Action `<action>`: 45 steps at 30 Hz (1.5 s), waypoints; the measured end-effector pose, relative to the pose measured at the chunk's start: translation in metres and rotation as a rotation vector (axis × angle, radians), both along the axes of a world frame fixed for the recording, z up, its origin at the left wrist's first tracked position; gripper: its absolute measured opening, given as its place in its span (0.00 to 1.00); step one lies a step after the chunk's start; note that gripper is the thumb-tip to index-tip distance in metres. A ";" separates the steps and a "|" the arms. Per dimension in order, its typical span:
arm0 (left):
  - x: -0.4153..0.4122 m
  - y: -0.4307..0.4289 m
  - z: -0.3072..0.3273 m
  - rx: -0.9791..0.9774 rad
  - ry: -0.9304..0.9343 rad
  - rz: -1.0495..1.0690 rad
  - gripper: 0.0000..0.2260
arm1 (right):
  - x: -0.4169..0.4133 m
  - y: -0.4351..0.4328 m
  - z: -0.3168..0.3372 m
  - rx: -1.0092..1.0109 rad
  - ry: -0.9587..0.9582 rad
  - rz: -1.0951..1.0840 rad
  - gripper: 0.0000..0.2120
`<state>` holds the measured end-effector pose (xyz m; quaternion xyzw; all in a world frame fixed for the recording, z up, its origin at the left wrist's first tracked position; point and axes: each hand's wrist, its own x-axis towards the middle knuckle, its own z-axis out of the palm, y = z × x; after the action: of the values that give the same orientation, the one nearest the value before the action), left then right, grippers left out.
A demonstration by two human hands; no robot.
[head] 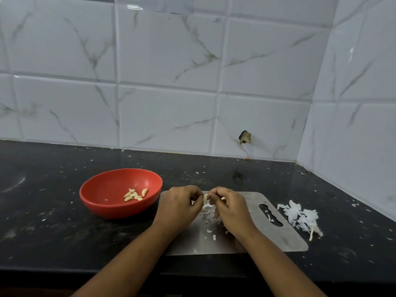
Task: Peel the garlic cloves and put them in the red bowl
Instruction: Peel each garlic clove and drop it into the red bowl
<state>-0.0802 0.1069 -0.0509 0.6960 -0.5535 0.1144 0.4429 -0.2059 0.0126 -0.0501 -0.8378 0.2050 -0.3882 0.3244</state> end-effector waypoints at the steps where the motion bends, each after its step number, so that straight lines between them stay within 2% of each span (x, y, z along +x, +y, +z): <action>1: 0.000 0.000 0.000 -0.009 -0.004 0.008 0.04 | -0.001 0.000 0.001 0.016 -0.013 0.001 0.08; 12: 0.001 0.000 0.001 -0.019 -0.035 0.071 0.05 | -0.002 0.002 0.002 0.175 -0.021 0.063 0.06; 23: 0.004 -0.001 0.001 0.024 0.011 0.046 0.05 | -0.007 0.005 0.010 0.360 -0.141 0.168 0.04; 28: 0.002 0.000 0.000 0.005 0.039 0.031 0.05 | -0.007 0.005 0.009 0.367 -0.181 0.130 0.04; 32: 0.000 0.001 -0.001 -0.057 0.114 -0.006 0.11 | -0.006 0.002 0.007 0.340 -0.227 0.065 0.05; 38: -0.004 0.001 0.003 -0.020 0.118 -0.034 0.08 | -0.004 0.002 0.008 0.369 -0.245 0.070 0.04; 45: -0.003 0.003 0.003 -0.170 0.119 -0.046 0.10 | -0.003 0.001 0.006 0.356 -0.196 0.062 0.04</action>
<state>-0.0837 0.1103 -0.0480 0.6485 -0.5304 0.1092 0.5349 -0.2091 0.0138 -0.0438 -0.7313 0.2119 -0.4153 0.4978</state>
